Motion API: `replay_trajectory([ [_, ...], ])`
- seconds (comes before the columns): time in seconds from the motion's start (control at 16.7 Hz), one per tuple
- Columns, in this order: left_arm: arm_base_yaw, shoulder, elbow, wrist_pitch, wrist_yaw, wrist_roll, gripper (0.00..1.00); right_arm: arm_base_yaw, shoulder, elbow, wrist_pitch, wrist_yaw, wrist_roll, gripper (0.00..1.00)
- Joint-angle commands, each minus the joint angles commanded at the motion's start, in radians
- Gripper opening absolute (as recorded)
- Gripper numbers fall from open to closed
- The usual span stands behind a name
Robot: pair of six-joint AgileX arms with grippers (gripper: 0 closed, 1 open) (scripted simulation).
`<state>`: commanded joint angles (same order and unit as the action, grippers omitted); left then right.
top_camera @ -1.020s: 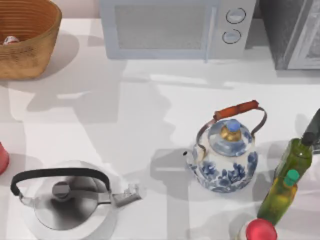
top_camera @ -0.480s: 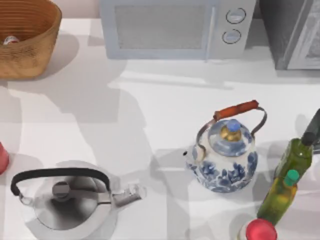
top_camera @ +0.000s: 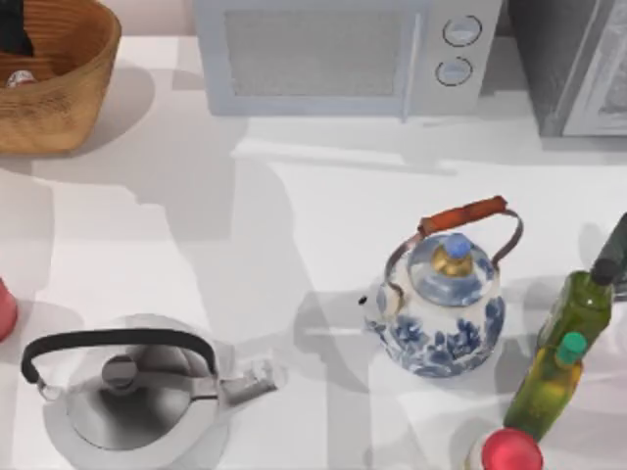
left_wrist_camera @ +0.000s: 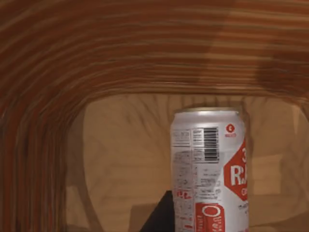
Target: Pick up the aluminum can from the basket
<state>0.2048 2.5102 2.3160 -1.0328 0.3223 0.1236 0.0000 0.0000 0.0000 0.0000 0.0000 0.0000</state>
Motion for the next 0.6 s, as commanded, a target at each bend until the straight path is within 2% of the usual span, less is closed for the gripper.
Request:
replay_trajectory([
  [0.36, -0.003, 0.006, 0.061, -0.034, 0.001, -0.003, 1.00, 0.000, 0.000, 0.000, 0.000, 0.000, 0.000, 1.00],
  [0.6, -0.009, 0.108, 0.208, -0.100, -0.001, -0.008, 1.00, 0.000, 0.000, 0.000, 0.000, 0.000, 0.000, 1.00],
])
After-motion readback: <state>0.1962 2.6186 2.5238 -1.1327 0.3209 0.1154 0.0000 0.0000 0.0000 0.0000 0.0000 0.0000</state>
